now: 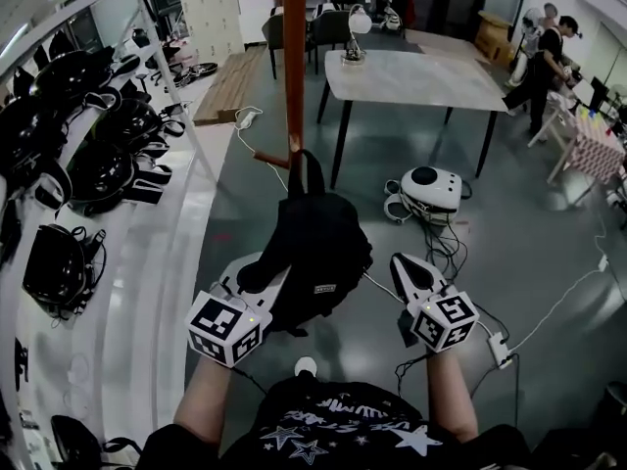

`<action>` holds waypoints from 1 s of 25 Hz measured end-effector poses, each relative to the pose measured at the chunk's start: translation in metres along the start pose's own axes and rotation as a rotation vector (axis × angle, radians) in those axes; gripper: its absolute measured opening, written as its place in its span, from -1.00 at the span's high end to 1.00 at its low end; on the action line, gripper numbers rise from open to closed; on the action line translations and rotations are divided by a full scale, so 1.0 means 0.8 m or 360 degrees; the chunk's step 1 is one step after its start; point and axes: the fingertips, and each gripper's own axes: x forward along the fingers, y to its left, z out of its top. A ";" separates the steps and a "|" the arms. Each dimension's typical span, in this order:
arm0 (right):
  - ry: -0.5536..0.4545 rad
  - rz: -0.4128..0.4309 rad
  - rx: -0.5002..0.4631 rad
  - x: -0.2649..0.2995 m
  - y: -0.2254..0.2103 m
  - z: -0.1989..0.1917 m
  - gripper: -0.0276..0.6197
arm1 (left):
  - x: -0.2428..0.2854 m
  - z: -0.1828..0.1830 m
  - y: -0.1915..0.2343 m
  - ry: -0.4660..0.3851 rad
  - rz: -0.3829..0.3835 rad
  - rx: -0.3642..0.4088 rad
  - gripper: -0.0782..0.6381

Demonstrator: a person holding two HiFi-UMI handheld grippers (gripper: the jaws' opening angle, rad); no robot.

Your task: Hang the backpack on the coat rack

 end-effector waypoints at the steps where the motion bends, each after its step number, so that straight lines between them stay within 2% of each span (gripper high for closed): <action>1: -0.0001 -0.0011 0.0002 0.006 -0.001 0.001 0.88 | 0.006 0.002 0.009 0.0001 -0.0011 0.0007 0.63; 9: -0.0001 -0.0092 0.0012 0.044 -0.014 0.007 0.88 | 0.040 0.001 0.064 0.0005 -0.0080 -0.0032 0.63; 21: 0.0026 -0.0124 0.0042 0.063 -0.017 -0.006 0.88 | 0.052 -0.011 0.078 0.0033 -0.0135 -0.0076 0.63; 25: -0.0053 -0.0071 0.0057 0.067 -0.011 0.021 0.88 | 0.051 -0.007 0.077 0.0031 -0.0133 -0.0077 0.63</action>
